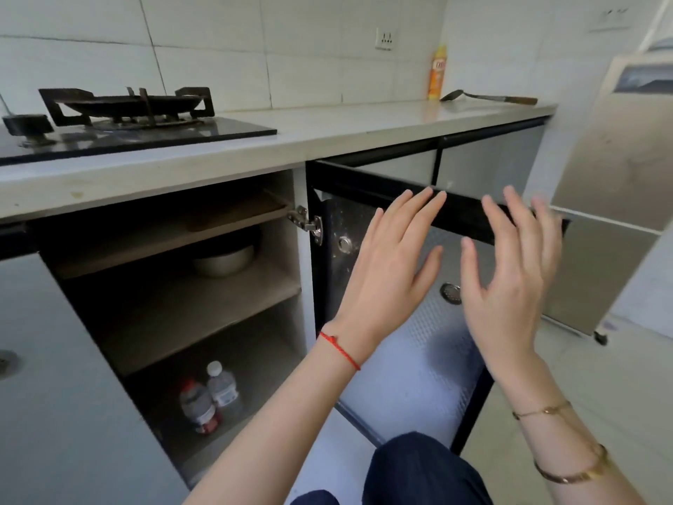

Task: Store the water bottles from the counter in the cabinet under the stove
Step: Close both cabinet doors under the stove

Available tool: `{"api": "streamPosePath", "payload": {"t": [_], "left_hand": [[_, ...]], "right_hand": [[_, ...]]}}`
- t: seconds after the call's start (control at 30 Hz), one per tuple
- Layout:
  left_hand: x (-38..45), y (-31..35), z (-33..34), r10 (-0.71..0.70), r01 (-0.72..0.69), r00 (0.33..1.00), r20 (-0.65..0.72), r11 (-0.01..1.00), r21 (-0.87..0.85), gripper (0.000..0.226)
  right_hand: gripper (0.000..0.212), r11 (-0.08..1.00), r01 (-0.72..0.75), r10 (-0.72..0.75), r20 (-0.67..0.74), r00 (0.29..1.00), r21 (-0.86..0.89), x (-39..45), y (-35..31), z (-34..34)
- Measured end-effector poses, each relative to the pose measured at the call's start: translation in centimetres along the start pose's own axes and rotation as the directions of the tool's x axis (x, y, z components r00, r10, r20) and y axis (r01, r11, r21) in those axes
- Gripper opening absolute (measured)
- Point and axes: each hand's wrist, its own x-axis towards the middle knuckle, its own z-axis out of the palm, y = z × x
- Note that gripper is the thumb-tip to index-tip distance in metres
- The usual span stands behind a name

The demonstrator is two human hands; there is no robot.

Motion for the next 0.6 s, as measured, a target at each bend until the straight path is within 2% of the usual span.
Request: {"api": "streamPosePath", "payload": {"t": [0.13,0.37,0.6], "left_hand": [[1.6,1.7,1.4,0.042,-0.041,0.999,0.032,0.999,-0.025,0.056],[2.5,3.6,3.9,0.087,-0.084,0.993,0.084,0.996,-0.043,0.051],[2.3,3.8,4.3,0.076,-0.075,0.997,0.032,0.996,-0.043,0.045]], "right_hand": [[0.04,0.998,-0.039,0.036,-0.06,0.998,-0.051,0.6,1.8,-1.7],[0.04,0.987,-0.161,0.161,0.01,0.987,-0.022,0.1,3.7,-4.0],[0.031,0.997,-0.066,0.065,0.06,0.996,0.029,0.5,4.3,-5.3]]}}
